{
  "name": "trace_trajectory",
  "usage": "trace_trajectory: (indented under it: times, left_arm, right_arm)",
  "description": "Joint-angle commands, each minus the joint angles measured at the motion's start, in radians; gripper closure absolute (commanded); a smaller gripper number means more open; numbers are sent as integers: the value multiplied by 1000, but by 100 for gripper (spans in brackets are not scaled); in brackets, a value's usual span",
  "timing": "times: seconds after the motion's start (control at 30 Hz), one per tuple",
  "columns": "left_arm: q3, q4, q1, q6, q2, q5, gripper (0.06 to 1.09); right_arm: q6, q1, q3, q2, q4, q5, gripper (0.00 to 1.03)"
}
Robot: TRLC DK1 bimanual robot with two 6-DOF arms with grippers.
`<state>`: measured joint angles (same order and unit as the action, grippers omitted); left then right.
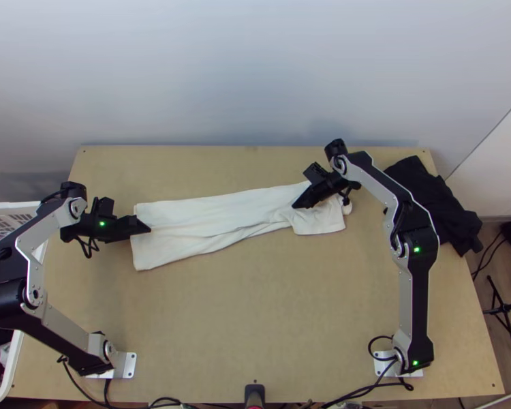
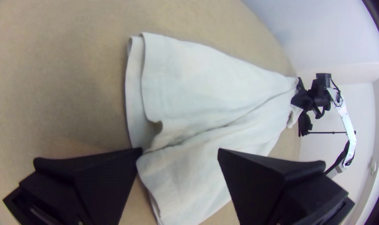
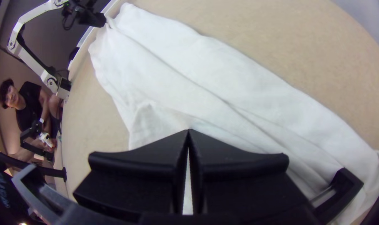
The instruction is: Fold the t-shirt
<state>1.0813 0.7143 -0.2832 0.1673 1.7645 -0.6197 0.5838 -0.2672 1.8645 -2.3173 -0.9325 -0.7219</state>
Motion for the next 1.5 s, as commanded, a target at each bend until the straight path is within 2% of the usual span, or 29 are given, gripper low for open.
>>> trace_trajectory:
  times: [0.0,0.13,0.23,0.4,0.63,0.77,0.93,1.4,1.47]
  left_arm:
    - [-15,-22,16,-5,16,15,19]
    - [-9,4,-27,11,-23,29,20]
    - [-8,59,-74,75,-46,35,20]
    - [-8,63,-76,83,-37,49,20]
    - [-9,36,-20,34,-19,44,19]
    - [20,34,10,-17,-4,-12,20]
    - [28,42,22,-28,-8,-58,20]
    - [69,28,91,-22,119,-46,20]
    - [72,22,91,-22,119,-26,29]
  right_arm:
    - [-1,2,-5,1,0,1,100]
    - [-1,8,-8,2,0,1,100]
    - [-1,19,-18,4,0,1,100]
    - [1,17,-8,-1,6,1,100]
    - [-1,16,-11,-1,6,1,100]
    - [-1,16,-13,-1,6,1,100]
    - [-1,16,-18,1,6,1,100]
    - [-1,16,-22,2,6,3,100]
    - [-1,14,-22,2,8,4,100]
